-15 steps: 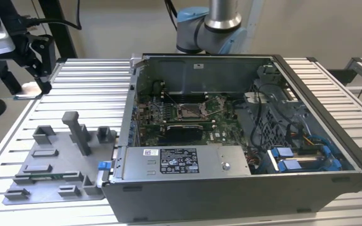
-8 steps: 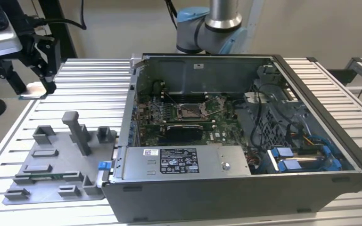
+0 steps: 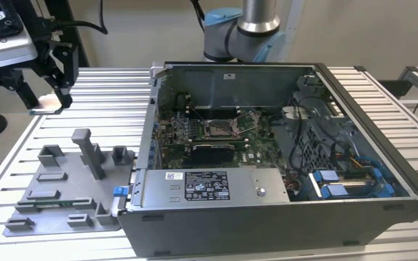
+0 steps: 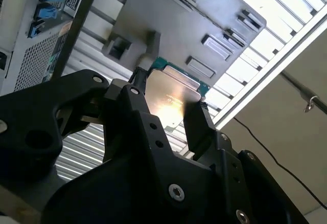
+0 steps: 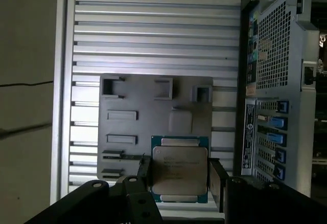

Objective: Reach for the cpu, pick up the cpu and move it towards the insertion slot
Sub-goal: 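Pick up the cpu and move it towards the insertion slot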

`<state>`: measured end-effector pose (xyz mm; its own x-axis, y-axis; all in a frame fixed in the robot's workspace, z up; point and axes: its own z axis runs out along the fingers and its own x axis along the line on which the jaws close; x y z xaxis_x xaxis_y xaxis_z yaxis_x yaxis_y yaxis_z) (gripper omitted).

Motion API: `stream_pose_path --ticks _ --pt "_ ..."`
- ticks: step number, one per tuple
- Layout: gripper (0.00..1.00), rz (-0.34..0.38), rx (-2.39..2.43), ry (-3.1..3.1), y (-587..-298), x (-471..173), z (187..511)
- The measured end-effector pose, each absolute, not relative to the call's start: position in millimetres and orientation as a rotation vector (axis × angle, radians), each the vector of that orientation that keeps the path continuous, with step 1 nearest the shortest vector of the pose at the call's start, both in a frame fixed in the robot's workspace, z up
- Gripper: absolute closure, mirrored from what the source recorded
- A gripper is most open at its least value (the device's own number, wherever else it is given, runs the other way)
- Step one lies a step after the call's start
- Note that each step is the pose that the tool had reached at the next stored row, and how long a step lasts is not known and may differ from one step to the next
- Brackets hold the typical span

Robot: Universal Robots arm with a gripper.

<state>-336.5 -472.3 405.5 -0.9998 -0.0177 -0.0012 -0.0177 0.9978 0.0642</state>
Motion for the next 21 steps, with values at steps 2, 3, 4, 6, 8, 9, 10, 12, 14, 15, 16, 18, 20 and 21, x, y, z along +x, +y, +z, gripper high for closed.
stream_pose_path --ticks 2,3,4,6,8,9,10,12,14,15,16,18,20,21 --pt "1.0 0.101 -0.028 3.139 -472.3 -334.2 405.5" --pt "1.0 0.101 -0.028 3.139 -472.2 -333.1 405.5" --pt "1.0 0.101 -0.028 3.139 -472.3 -332.0 405.4" --pt "1.0 0.101 -0.028 3.139 -472.3 -329.8 405.4" --pt "1.0 0.101 -0.028 3.139 -472.3 -327.8 405.5" --pt "1.0 0.101 -0.028 3.139 -472.3 -326.8 405.4" --pt "1.0 0.101 -0.028 3.139 -472.3 -325.8 405.5" --pt "1.0 0.101 -0.028 3.139 -472.3 -323.9 405.5" --pt "1.0 0.101 -0.028 3.139 -472.3 -321.9 405.4" --pt "1.0 0.101 -0.028 3.139 -472.3 -320.9 405.5" --pt "1.0 0.101 -0.028 3.139 -472.2 -319.8 405.4" --pt "1.0 0.101 -0.028 3.139 -472.3 -317.9 405.5" --pt "1.0 0.101 -0.028 3.139 -472.3 -316.0 405.4" --pt "1.0 0.101 -0.028 3.139 -472.3 -315.0 405.5"
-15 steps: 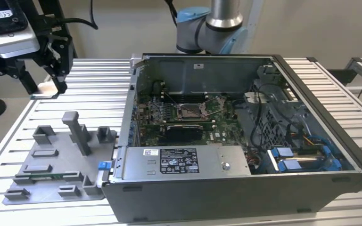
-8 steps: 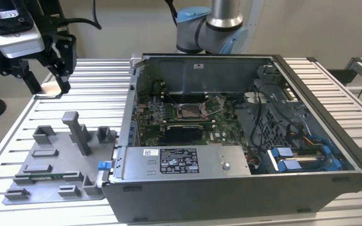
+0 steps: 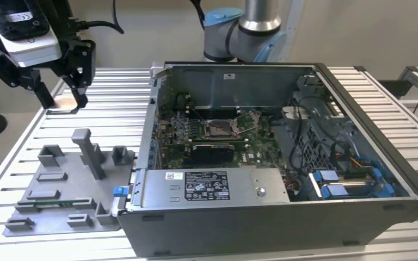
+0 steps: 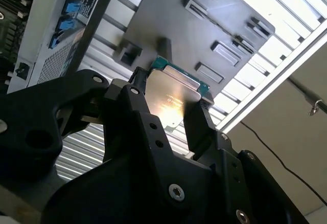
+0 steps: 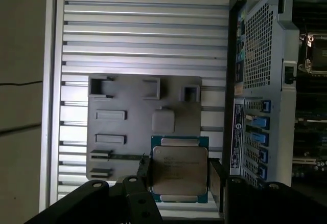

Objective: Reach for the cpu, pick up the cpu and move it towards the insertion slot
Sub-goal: 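Pick up the cpu and move it towards the insertion slot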

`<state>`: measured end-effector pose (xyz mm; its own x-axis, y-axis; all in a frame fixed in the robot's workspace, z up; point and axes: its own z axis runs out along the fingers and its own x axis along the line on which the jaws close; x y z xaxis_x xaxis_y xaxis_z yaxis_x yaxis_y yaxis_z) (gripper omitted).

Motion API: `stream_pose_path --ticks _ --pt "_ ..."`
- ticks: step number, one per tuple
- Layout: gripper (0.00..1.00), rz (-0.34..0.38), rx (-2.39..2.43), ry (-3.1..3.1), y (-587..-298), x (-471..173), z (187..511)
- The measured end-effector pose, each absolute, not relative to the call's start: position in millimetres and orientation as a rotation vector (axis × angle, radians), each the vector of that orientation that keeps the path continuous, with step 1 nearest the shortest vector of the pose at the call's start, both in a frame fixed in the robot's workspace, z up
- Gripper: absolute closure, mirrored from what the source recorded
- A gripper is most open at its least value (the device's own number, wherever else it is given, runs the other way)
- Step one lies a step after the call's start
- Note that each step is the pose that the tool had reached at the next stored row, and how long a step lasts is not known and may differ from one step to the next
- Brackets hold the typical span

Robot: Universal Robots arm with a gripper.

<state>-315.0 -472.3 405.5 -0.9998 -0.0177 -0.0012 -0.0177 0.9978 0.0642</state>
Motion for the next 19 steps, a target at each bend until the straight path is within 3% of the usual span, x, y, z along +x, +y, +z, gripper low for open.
stream_pose_path --ticks 19 --pt "1.0 0.101 -0.028 3.139 -472.3 -297.1 405.5"
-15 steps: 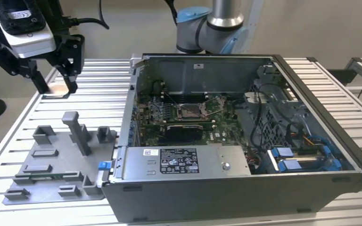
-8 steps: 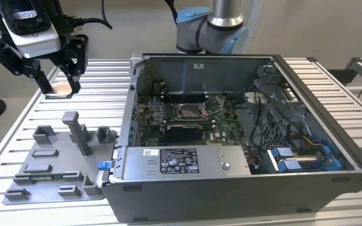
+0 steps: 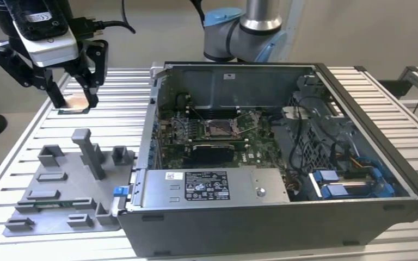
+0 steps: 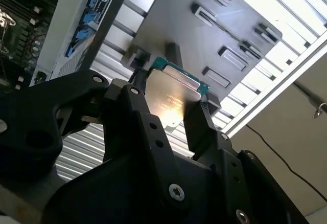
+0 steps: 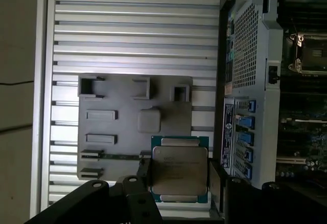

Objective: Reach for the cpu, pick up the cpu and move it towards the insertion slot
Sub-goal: 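Pick up the cpu and move it towards the insertion slot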

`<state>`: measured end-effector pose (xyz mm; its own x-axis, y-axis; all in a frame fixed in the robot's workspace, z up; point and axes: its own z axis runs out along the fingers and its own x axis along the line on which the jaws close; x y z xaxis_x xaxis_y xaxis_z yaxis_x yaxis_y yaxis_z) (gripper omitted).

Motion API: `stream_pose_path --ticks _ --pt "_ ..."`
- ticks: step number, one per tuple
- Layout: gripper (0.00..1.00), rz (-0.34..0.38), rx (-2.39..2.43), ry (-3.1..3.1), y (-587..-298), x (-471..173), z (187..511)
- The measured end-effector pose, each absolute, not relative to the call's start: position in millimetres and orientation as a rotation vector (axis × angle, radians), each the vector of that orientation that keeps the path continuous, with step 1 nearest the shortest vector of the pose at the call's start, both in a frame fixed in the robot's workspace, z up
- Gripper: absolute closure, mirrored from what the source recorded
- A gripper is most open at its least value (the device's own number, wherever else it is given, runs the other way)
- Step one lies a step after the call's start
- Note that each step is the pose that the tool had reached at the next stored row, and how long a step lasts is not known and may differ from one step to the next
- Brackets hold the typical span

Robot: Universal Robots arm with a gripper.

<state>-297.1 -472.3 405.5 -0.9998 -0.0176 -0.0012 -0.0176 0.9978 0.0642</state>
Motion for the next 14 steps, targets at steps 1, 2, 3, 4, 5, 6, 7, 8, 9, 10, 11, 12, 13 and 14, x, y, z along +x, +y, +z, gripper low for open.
stream_pose_path --ticks 1,2,3,4,5,6,7,8,9,10,11,12,13,14 --pt "1.0 0.101 -0.028 3.139 -472.3 -296.0 405.5" --pt "1.0 0.101 -0.028 3.139 -472.2 -295.1 405.4" --pt "1.0 0.101 -0.028 3.139 -472.3 -294.2 405.4" --pt "1.0 0.101 -0.028 3.139 -472.3 -293.2 405.5" --pt "1.0 0.101 -0.028 3.139 -472.3 -292.1 405.4" --pt "1.0 0.101 -0.028 3.139 -472.3 -291.1 405.4" --pt "1.0 0.101 -0.028 3.139 -472.3 -290.1 405.5" --pt "1.0 0.101 -0.028 3.139 -472.3 -289.2 405.5" --pt "1.0 0.101 -0.028 3.139 -472.3 -288.2 405.5" --pt "1.0 0.101 -0.028 3.139 -472.3 -287.3 405.5" --pt "1.0 0.101 -0.028 3.139 -472.3 -286.4 405.5" --pt "1.0 0.101 -0.028 3.139 -472.3 -285.5 405.5" --pt "1.0 0.101 -0.028 3.139 -472.2 -284.6 405.4" --pt "1.0 0.101 -0.028 3.139 -472.3 -283.8 405.4"
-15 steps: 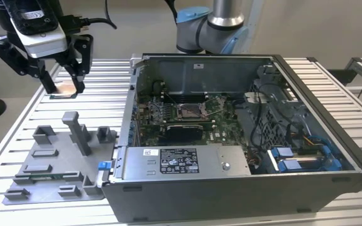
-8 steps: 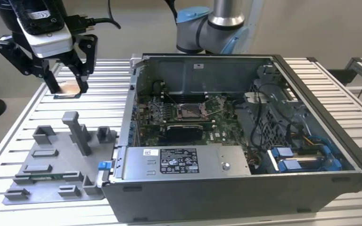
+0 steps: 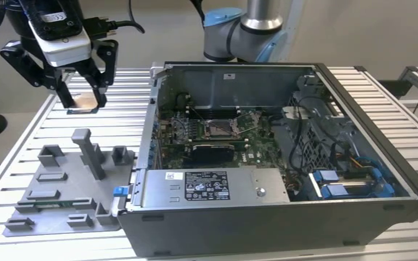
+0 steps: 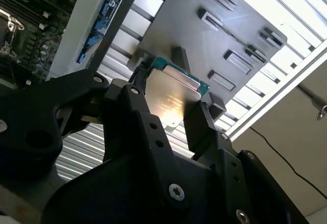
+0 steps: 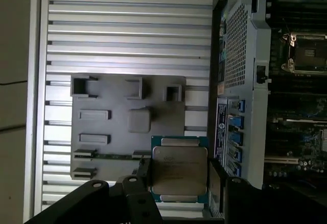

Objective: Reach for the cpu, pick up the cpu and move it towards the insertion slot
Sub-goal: 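Pick up the cpu and move it towards the insertion slot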

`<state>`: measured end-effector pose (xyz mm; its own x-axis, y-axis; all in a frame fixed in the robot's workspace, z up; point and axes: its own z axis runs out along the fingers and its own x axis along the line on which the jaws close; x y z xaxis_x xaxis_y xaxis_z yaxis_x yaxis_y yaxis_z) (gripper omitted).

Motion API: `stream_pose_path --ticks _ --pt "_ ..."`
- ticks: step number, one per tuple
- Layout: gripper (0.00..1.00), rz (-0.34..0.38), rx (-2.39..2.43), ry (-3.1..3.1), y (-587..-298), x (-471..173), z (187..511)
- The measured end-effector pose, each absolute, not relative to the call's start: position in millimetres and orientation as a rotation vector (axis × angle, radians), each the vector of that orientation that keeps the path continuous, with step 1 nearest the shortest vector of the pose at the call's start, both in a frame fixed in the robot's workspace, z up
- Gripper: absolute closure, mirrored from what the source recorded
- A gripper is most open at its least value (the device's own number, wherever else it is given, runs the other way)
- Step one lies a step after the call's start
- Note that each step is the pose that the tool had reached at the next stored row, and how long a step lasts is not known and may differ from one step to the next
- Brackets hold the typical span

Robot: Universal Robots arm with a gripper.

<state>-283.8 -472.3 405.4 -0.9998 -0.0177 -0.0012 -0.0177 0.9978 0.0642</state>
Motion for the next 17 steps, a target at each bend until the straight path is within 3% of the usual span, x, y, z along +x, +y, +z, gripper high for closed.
stream_pose_path --ticks 17 --pt "1.0 0.101 -0.028 3.139 -472.3 -267.9 405.4"
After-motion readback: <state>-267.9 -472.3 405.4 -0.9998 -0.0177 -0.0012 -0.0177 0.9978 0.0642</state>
